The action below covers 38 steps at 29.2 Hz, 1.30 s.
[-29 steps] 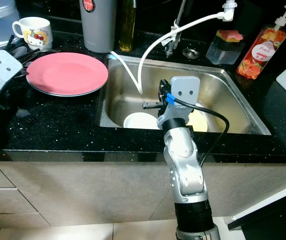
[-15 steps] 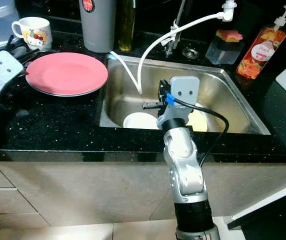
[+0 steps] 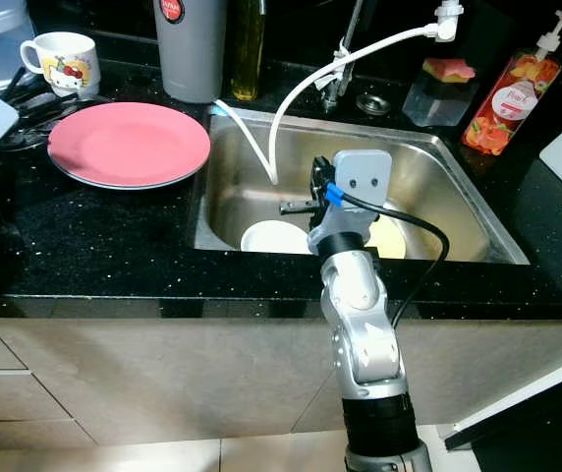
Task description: Kitchen organization
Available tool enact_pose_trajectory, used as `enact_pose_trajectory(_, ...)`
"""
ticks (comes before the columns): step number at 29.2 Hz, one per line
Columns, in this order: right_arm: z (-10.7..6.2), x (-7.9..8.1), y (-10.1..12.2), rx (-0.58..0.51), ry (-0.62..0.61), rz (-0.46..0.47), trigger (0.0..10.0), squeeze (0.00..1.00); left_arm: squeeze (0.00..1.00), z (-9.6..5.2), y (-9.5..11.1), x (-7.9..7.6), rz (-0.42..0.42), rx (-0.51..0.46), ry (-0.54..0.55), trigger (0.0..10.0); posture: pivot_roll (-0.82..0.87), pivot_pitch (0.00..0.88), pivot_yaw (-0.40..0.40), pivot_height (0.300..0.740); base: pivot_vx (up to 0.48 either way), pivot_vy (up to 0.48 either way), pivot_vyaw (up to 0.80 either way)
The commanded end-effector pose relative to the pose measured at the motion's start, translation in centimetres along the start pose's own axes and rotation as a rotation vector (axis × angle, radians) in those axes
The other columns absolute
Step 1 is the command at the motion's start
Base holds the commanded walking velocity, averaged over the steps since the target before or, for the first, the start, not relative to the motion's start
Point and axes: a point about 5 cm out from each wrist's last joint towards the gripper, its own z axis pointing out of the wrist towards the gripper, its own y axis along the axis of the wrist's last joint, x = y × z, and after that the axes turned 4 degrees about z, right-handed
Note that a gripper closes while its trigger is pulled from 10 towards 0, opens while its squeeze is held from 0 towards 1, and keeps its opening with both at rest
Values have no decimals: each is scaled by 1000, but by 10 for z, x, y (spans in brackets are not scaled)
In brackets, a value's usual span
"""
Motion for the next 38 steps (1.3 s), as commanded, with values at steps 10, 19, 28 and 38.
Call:
enact_pose_trajectory(10,1,-1,0,0,-5,6,10000,0,0,2,16,-11,42,-118,-111,10000,269,55,-165,740,0,0,0)
enact_pose_trajectory(19,1,-1,-1,1,-6,6,10000,0,0,2,16,-11,42,-117,-112,10000,272,49,-163,740,0,0,0)
enact_pose_trajectory(28,2,-1,0,-2,-3,3,10000,0,0,4,13,-12,30,-70,-72,10000,268,41,-164,740,0,0,0)
enact_pose_trajectory(38,3,0,1,-11,0,4,10000,0,0,6,11,-12,28,-67,-74,10000,283,38,-153,740,0,0,0)
